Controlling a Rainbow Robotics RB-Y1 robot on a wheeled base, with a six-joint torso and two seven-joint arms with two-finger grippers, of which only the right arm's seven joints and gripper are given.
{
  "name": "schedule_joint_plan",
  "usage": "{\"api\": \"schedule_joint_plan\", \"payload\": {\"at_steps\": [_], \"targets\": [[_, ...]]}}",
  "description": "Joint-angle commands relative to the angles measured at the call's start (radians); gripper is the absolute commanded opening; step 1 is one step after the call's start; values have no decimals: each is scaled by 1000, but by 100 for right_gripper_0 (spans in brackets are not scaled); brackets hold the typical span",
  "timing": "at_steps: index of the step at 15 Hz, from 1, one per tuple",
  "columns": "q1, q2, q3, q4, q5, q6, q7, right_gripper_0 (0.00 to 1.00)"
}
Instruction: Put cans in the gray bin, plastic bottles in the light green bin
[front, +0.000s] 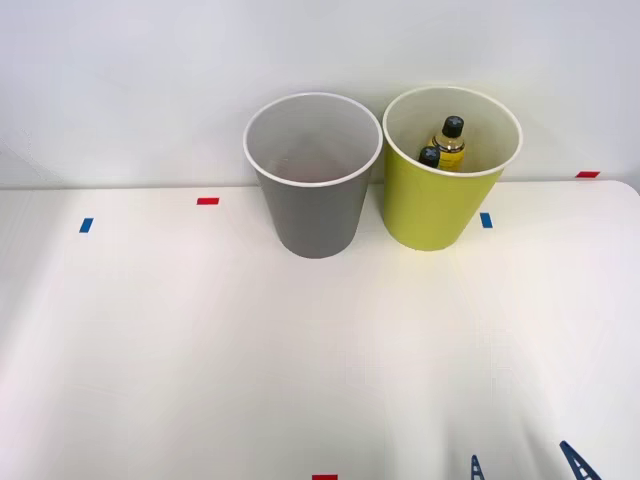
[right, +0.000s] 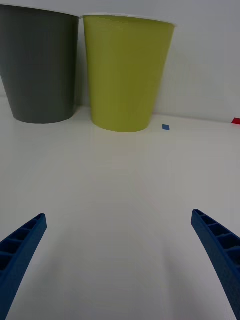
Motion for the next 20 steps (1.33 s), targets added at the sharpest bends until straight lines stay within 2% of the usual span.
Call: {"api": "schedule_joint_plan", "payload": {"at_steps": [1, 20], "targets": [[0, 0, 0, 0, 0, 0, 0, 100], [0, 0, 0, 0, 0, 0, 0, 100]]}}
